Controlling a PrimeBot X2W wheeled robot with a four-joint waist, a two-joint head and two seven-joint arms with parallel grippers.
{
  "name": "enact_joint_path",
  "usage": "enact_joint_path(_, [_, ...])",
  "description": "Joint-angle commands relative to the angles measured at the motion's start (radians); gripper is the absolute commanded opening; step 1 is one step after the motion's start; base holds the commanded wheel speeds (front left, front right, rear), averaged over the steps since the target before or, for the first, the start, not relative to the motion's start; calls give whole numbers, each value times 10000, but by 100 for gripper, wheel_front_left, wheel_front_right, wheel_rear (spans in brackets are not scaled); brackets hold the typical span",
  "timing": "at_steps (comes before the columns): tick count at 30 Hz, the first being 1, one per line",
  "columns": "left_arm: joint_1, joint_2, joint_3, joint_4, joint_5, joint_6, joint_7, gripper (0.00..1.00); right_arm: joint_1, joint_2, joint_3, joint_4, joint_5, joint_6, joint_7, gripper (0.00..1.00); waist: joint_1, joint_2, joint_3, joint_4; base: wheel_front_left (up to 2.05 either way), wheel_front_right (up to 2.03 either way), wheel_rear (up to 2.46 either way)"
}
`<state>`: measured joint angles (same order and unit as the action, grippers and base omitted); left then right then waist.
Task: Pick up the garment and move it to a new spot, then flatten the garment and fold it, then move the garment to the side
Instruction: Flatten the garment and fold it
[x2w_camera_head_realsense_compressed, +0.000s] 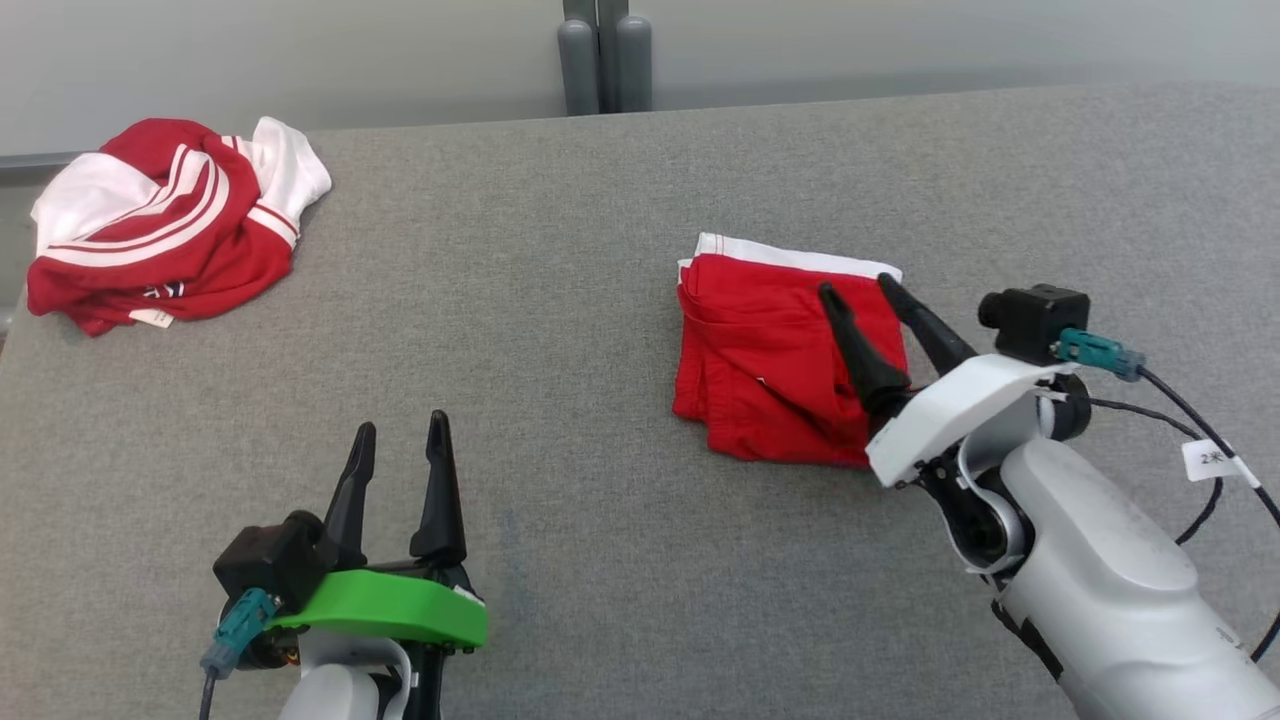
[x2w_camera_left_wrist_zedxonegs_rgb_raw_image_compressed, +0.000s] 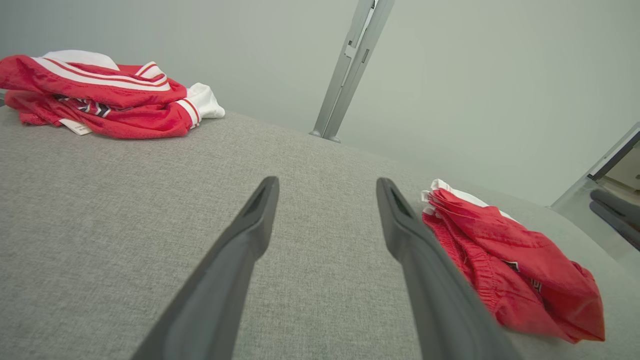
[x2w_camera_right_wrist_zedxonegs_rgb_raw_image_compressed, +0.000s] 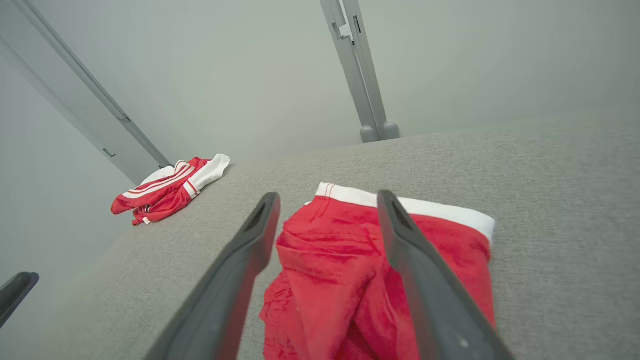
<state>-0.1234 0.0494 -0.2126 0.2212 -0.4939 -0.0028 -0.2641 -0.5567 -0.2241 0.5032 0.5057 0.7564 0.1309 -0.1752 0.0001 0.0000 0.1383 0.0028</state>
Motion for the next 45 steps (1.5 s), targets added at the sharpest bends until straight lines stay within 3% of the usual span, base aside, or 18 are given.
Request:
enact_joint_path(1, [74, 25, -7, -28, -49, 37, -3, 100, 202, -83, -245, -82, -107, -3, -100, 100, -1, 0, -32, -44, 0, 0, 0])
enact_joint_path(3, [69, 25, -30, -37, -50, 36, -3, 100, 317, -210, -612, -57, -341, -4, -110, 100, -1, 0, -23, -41, 0, 0, 0])
enact_joint_path(4, [51, 26, -46, -40, -48, 25, -3, 100, 354, -282, -773, -11, -538, -4, -99, 95, -1, 0, -9, -24, 0, 0, 0])
enact_joint_path(5, [31, 25, -62, -48, -39, 9, -3, 100, 390, -299, -875, 43, -652, -4, -41, 48, -1, 0, 7, -4, 0, 0, 0])
enact_joint_path(8, [-63, 26, -102, -55, -6, -36, -3, 100, 400, -456, -1102, 373, -1102, -3, 263, 8, -1, 0, 89, 130, 0, 0, 0])
enact_joint_path(9, [-90, 26, -108, -58, -1, -35, -3, 100, 366, -489, -1125, 477, -1217, -4, 358, 0, -1, 0, 116, 181, 0, 0, 0])
enact_joint_path(17, [-243, 26, -151, -95, -49, 1, -3, 100, -125, -785, -824, 1462, -1660, -3, 1376, 0, -1, 0, 359, 716, 0, 0, 0])
enact_joint_path(25, [-310, 24, -141, -76, -117, 3, -3, 100, -564, -1209, 343, 1834, -1249, -3, 2199, 0, -1, 0, 489, 1158, 0, 0, 0])
enact_joint_path(39, [-44, 24, -164, -46, -141, 34, -3, 100, -434, -1211, 2668, 609, 95, -3, 1920, 0, -1, 0, 169, 1277, 0, 0, 0])
enact_joint_path(45, [68, 24, -163, -38, -116, 61, -3, 100, -245, -1114, 3601, 740, 322, -4, 1847, 0, -1, 0, 55, 1161, 0, 0, 0])
